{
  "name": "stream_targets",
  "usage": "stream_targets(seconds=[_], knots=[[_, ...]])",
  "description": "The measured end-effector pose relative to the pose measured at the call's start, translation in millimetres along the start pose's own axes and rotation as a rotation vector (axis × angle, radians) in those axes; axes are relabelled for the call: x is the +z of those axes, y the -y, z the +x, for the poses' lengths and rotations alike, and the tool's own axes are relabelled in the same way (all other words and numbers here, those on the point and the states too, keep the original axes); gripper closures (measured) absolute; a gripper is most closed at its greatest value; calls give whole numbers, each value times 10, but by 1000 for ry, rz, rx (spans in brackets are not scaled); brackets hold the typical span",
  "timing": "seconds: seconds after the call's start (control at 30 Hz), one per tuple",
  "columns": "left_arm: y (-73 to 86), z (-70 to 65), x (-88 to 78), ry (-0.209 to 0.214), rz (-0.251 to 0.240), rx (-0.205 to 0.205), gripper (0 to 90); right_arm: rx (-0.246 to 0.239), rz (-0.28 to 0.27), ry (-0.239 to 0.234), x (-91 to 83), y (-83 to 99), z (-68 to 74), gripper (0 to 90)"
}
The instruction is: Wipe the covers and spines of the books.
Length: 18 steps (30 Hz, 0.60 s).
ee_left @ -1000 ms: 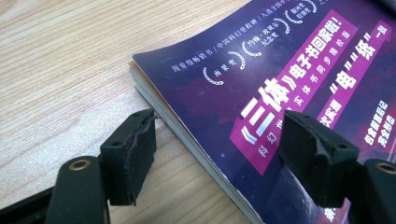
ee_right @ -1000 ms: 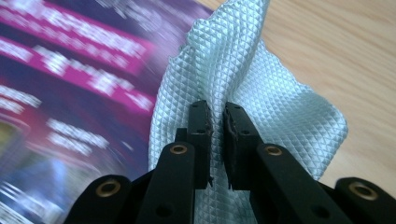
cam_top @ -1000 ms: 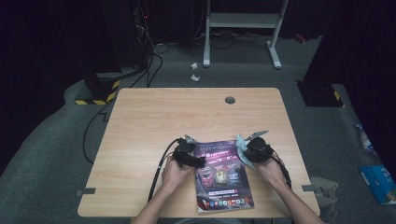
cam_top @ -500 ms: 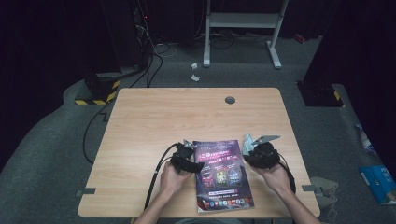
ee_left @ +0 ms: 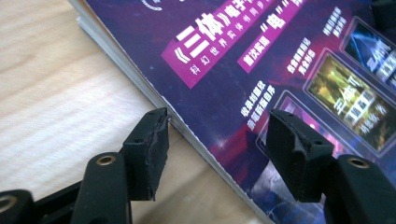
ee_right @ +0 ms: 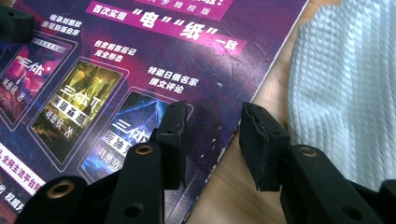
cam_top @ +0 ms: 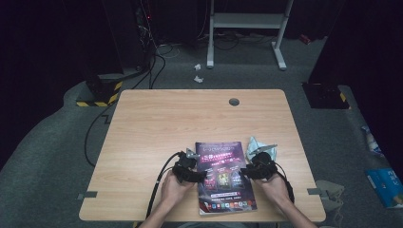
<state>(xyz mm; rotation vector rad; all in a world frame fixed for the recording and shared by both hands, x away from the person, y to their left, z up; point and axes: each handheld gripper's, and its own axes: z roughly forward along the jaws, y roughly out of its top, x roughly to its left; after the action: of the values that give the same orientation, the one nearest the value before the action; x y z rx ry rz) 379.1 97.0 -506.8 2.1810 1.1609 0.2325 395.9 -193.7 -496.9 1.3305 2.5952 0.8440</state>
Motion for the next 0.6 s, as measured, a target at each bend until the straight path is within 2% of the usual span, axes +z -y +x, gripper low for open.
stream_targets(seconds=[0.17, 0.3, 0.33, 0.37, 0.43, 0.6], knots=[[-88, 188, 28, -42, 4, -27, 393, -23, -5, 11, 121, -180, 30, 617], [-175, 375, 70, -74, -5, -65, 377, -37, -23, 33, 247, -372, 23, 619], [-186, 443, 87, -84, -25, -82, 373, -29, -26, 32, 281, -423, 11, 619], [-193, 481, 93, -91, -32, -73, 372, -29, -27, 40, 326, -502, -2, 621], [-220, 557, 106, -107, -38, -85, 366, -30, -30, 50, 374, -584, 1, 626], [-213, 593, 115, -115, -57, -96, 358, -71, -4, 95, 401, -712, 35, 623]])
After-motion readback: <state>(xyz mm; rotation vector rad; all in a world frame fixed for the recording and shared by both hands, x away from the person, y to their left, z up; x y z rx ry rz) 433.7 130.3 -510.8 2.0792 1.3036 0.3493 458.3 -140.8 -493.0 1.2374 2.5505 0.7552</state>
